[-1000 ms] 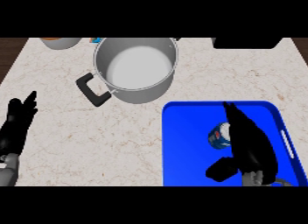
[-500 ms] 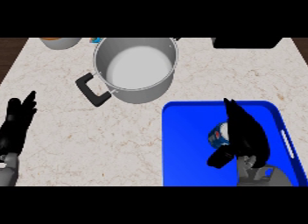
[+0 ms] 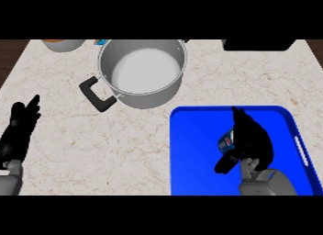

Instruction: Pick the can from the tray and place it in the pot

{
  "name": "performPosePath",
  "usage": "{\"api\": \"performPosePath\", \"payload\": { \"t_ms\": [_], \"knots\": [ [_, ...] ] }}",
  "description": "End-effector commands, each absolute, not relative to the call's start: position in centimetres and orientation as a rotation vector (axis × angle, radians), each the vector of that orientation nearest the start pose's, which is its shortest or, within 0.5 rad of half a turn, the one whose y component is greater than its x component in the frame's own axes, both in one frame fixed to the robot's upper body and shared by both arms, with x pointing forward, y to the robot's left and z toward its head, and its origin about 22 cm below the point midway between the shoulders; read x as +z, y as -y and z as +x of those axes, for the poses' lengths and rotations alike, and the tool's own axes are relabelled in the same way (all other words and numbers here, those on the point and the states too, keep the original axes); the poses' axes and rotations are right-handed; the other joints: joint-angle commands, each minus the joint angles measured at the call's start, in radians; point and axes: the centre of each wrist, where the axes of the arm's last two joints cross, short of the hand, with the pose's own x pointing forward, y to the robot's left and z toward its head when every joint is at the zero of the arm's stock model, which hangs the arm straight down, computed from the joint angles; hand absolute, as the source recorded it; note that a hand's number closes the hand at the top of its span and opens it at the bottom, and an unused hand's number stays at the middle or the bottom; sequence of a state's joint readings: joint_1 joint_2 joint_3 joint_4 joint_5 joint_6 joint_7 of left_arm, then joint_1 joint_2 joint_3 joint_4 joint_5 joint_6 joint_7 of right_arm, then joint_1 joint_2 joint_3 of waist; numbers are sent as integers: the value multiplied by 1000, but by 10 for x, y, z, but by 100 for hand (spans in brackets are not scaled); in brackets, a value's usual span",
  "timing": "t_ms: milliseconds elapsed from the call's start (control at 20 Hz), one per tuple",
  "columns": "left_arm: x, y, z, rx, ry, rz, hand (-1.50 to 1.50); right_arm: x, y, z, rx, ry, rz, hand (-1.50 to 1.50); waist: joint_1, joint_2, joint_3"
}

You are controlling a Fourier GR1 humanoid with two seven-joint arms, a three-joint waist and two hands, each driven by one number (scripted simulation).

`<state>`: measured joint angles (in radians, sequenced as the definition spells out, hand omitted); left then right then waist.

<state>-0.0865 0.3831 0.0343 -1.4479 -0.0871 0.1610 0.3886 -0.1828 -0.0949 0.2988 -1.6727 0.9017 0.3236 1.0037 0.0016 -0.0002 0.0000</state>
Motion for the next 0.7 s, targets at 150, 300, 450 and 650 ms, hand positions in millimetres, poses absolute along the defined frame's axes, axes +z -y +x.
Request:
{"api": "performPosePath", "payload": {
  "t_ms": [150,300,450,650],
  "knots": [
    [24,-322,264,-107,1165,507,0,47,155,274,783,676,-884,-150,0,0,0],
    [44,-351,257,-121,1164,525,0,36,168,273,757,658,-852,-150,2,0,0],
    [6,-322,251,-88,1150,523,0,43,159,278,768,667,-858,-150,0,0,0],
    [31,-325,264,-111,1146,530,0,33,173,277,772,668,-842,-150,-1,0,0]
  ]
}}
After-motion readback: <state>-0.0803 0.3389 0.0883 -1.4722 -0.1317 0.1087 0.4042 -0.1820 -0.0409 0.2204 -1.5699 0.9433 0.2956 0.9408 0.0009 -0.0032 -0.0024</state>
